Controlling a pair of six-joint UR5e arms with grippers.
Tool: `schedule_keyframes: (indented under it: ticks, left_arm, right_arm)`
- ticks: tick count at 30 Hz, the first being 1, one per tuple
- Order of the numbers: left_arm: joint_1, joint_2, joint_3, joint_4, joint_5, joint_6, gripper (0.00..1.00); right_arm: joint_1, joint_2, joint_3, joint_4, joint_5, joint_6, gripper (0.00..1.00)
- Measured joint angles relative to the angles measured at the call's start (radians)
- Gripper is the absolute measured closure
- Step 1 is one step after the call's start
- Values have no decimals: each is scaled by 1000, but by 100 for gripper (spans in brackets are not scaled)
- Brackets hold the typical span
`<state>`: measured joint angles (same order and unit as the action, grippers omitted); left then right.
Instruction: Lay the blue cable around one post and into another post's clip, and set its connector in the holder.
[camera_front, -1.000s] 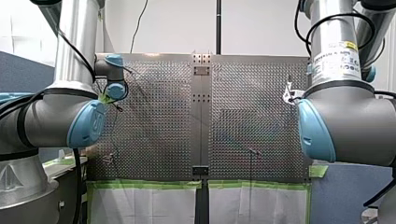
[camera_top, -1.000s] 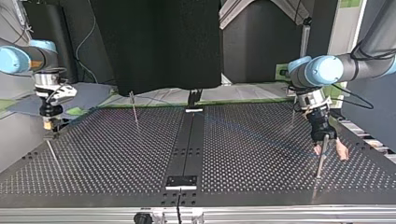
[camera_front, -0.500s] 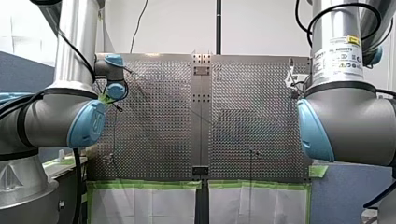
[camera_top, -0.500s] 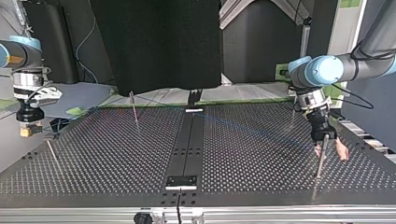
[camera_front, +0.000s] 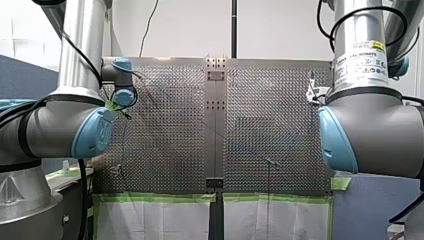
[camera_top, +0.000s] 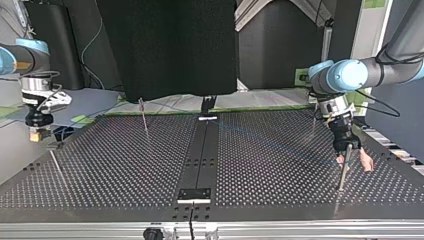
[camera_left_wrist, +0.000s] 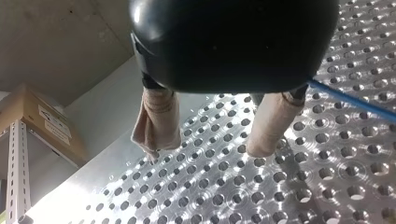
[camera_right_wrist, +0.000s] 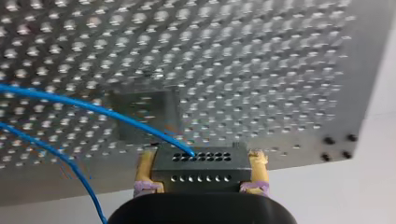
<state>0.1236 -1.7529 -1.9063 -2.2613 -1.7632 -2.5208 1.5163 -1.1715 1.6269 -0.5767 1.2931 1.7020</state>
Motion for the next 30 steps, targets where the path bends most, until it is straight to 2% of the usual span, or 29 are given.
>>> schedule_keyframes:
  ticks: [10,16,21,30]
  left_arm:
    - [-1,0,0,0,0,-1,0]
    - [-1,0,0,0,0,-1,0]
    - [-1,0,0,0,1,-2,0]
    - [-2,0,0,0,0,-2,0]
  right_arm:
    - [2,13,3,-19,1,6,100]
    - [3,14,2,-33,-11,32,100]
    - [2,15,-8,-3,-32,47,100]
    - [3,23,-55,77,-35,45,100]
